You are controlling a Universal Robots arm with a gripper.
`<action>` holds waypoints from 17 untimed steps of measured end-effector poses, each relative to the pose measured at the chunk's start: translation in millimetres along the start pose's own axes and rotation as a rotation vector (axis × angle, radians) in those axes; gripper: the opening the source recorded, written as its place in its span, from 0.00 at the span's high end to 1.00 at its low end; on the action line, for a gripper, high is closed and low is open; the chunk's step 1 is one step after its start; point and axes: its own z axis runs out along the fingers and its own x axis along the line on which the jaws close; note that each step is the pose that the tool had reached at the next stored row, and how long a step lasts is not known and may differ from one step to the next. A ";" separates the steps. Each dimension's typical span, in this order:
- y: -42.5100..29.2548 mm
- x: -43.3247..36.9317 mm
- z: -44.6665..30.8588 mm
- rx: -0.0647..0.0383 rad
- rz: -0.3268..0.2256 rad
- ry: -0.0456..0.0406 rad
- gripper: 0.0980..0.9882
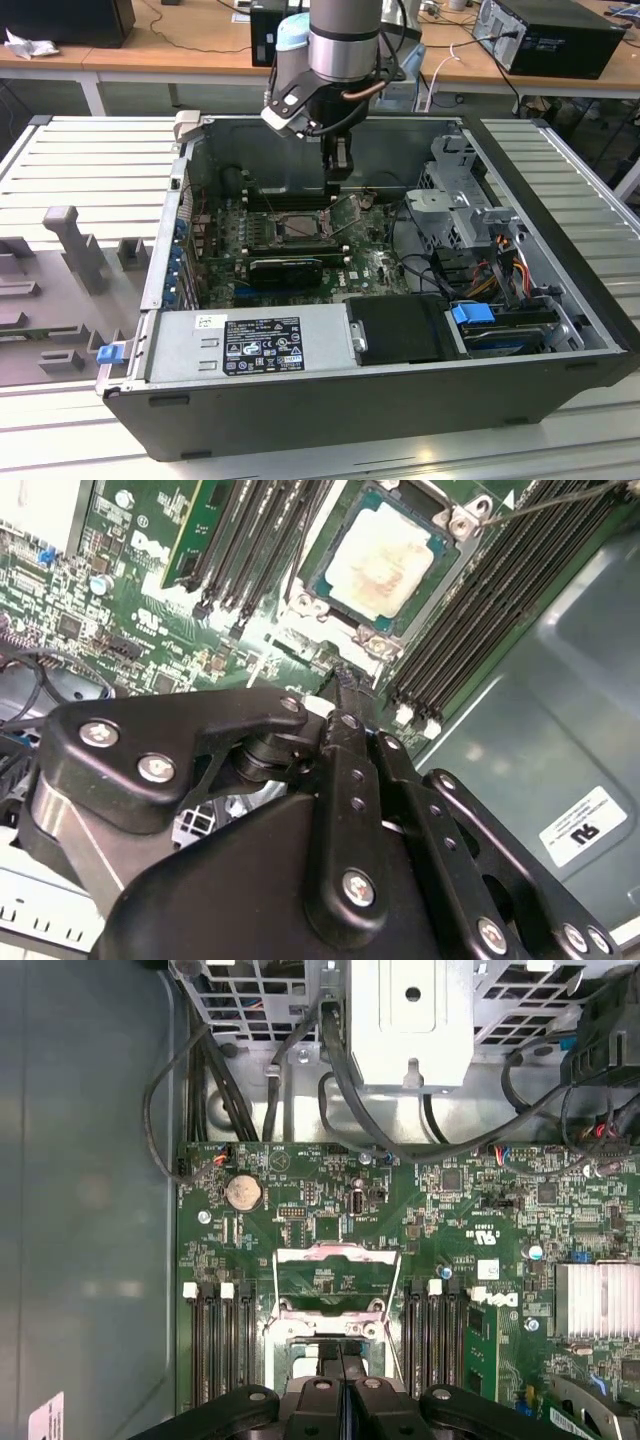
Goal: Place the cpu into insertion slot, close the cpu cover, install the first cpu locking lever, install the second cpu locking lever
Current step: 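Close the cpu cover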
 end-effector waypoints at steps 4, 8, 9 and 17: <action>7.5 0.1 0.2 0.000 0.000 -0.0001 0.99; 14.9 0.1 0.5 0.000 0.000 0.0000 0.99; 15.6 0.1 0.5 0.000 0.000 0.0000 0.99; 24.1 0.1 3.8 0.000 -0.001 0.0003 0.99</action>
